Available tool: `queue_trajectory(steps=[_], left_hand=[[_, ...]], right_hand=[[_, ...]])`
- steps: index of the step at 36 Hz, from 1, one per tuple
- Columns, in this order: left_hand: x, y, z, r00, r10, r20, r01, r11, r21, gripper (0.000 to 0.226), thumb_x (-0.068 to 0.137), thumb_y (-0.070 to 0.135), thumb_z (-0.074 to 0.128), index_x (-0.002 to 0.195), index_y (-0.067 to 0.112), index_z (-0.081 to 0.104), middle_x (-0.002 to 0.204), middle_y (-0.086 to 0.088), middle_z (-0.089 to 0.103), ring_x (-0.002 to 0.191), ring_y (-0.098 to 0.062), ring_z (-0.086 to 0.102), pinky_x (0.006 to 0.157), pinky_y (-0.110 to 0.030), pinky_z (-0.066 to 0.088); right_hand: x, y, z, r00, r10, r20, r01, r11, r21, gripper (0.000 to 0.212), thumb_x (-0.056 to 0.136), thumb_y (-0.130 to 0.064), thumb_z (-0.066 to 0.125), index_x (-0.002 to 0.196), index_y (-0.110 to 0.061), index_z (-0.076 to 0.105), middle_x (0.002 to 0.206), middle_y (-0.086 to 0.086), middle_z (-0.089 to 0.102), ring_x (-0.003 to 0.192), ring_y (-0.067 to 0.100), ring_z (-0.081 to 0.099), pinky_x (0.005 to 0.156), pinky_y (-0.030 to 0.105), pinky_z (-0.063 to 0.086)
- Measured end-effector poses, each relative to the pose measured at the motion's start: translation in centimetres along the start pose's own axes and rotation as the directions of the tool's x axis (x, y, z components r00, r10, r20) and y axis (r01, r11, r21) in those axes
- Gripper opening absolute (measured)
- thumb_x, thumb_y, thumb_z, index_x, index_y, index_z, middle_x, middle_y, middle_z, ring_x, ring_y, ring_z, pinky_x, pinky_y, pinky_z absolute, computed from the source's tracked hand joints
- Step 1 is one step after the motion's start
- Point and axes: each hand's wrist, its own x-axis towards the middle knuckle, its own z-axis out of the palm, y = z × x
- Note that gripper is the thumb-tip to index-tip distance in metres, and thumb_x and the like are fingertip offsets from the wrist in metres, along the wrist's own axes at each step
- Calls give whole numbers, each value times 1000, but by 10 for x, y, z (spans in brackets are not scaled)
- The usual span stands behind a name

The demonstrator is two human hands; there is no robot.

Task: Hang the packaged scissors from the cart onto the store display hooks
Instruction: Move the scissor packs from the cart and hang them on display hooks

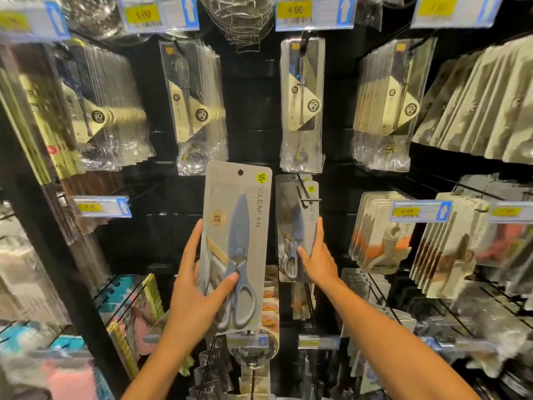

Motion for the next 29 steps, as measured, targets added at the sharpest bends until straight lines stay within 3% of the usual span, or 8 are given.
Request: queue_trajectory(steps=[7,12,15,19,23,29], left_hand=[[2,0,0,1000,-5,23,5,1000,-1,99,82,19,80,153,56,22,156,21,40,140,-12,49,110,-51,47],[2,0,0,999,0,34,0,1000,9,98,83,16,79,153,55,23,154,30,38,141,-6,46,111,-51,47],[1,-1,-1,1000,0,32,0,1000,2,98,82,17,79,154,52,24,155,27,39,141,-7,46,111,-50,47],[-3,-7,2,999,2,37,-2,1000,-1,98,82,17,79,156,49,23,154,29,39,140,-5,47,109,-42,49],[-7,-9,10,999,5,50,-4,1000,-16,96,82,21,78,157,44,22,153,35,36,141,1,43,108,-20,45],[-16,-14,26,997,12,81,-11,1000,-12,96,85,18,79,158,41,21,158,28,34,143,-1,41,111,-23,45]], right_hand=[[4,6,-9,999,-22,37,22,1000,-17,100,97,-46,59,148,-50,-27,137,18,53,114,36,61,89,51,52],[-8,15,-14,995,-55,80,53,998,31,112,87,-44,74,157,-39,-13,156,13,34,140,36,39,110,54,42],[-25,14,-20,990,-66,122,49,990,134,108,88,-42,74,159,-36,-6,160,7,28,145,29,33,113,46,36],[-56,-2,-38,970,-172,171,109,940,325,85,92,-39,69,152,-49,10,148,-8,45,132,11,52,110,37,46],[-100,-26,-57,944,-277,178,156,853,499,75,96,-34,63,156,-42,18,134,-13,59,117,9,64,102,34,52],[-142,-49,-62,940,-309,145,176,803,570,82,97,-19,63,158,-39,12,131,-10,61,112,7,67,94,23,54]])
